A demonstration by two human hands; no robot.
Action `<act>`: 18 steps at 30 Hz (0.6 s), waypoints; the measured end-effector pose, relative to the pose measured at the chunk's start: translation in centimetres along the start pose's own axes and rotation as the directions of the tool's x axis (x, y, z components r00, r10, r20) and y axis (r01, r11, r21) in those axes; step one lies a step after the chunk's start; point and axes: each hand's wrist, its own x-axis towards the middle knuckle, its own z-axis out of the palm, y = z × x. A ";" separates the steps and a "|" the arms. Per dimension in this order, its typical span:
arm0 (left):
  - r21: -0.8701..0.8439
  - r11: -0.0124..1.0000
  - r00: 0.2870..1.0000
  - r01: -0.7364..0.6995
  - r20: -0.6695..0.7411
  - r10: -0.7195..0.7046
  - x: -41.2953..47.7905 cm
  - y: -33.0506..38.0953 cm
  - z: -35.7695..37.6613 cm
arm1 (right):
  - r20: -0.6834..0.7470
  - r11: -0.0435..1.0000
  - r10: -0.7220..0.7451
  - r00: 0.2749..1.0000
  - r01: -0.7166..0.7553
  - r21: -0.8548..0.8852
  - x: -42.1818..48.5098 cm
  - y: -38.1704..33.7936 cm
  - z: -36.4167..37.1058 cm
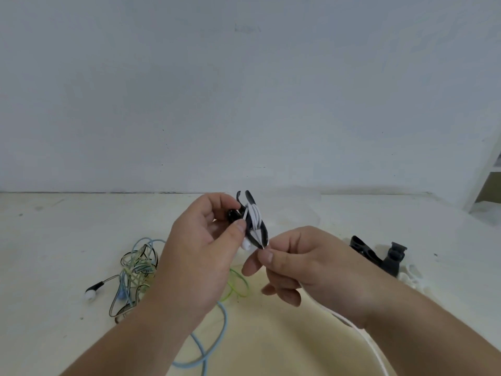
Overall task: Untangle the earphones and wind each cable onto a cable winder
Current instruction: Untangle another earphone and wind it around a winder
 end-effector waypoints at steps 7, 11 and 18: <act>0.106 0.990 0.996 -0.093 0.004 0.093 0.0 -0.2 -0.2 | 0.028 0.999 -0.017 0.999 0.018 -0.027 -0.3 -0.1 -0.2; 0.158 0.975 0.988 -0.154 0.044 0.149 -0.3 -0.1 -0.3 | 0.039 0.996 -0.018 0.999 0.021 -0.087 -0.4 -0.2 -0.5; 0.258 0.937 0.971 -0.237 0.083 0.223 -0.4 -0.1 -0.3 | 0.098 0.992 -0.012 0.995 0.024 -0.120 -0.5 -0.2 -0.7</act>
